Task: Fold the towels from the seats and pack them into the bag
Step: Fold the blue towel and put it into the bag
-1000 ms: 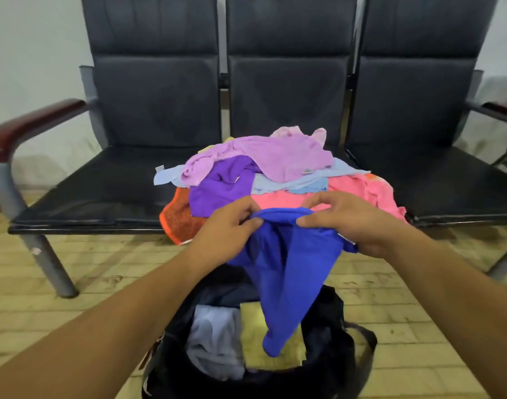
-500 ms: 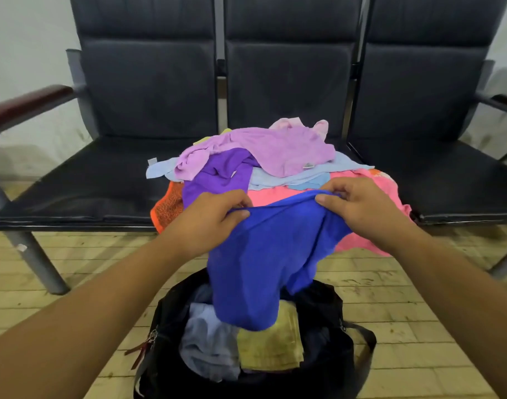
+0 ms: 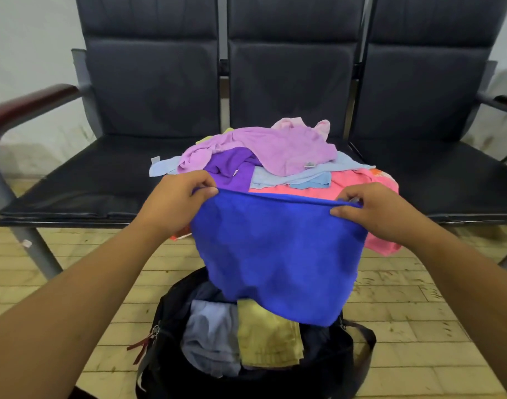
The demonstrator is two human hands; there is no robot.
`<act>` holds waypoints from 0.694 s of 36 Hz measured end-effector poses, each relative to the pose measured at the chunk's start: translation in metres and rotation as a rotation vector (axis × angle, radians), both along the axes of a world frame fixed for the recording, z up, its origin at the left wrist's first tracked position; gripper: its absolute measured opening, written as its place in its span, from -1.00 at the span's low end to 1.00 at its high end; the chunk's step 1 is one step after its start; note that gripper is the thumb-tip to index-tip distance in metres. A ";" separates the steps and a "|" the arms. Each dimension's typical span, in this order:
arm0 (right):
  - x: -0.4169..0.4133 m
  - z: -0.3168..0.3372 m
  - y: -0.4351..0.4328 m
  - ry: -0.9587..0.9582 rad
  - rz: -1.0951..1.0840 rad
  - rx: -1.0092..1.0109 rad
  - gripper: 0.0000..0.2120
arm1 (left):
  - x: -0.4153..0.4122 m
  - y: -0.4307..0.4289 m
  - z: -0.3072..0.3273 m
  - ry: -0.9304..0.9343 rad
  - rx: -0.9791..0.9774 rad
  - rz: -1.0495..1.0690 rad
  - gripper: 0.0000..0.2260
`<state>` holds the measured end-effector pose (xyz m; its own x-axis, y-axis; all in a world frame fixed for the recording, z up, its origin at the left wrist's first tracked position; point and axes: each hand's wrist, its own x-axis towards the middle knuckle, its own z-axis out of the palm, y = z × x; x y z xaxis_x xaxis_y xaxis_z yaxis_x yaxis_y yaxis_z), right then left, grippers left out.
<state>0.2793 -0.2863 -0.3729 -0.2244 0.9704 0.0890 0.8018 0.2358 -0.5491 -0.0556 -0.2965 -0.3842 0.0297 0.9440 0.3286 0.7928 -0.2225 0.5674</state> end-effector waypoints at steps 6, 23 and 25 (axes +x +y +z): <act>0.000 0.001 -0.003 0.292 -0.113 0.046 -0.69 | -0.010 0.004 0.003 -0.028 -0.058 0.053 -0.88; -0.003 -0.004 0.007 1.129 -0.190 -0.277 -0.86 | -0.018 0.012 -0.003 -0.548 -0.140 0.187 -0.87; 0.000 -0.006 0.008 1.090 -0.210 -0.258 -0.85 | -0.020 0.012 -0.002 -0.525 -0.132 0.209 -0.88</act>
<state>0.2791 -0.2787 -0.3784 0.0193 0.9973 -0.0704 -0.1218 -0.0675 -0.9903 -0.0752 -0.2844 -0.3862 -0.2969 0.9463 0.1282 0.4168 0.0077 0.9089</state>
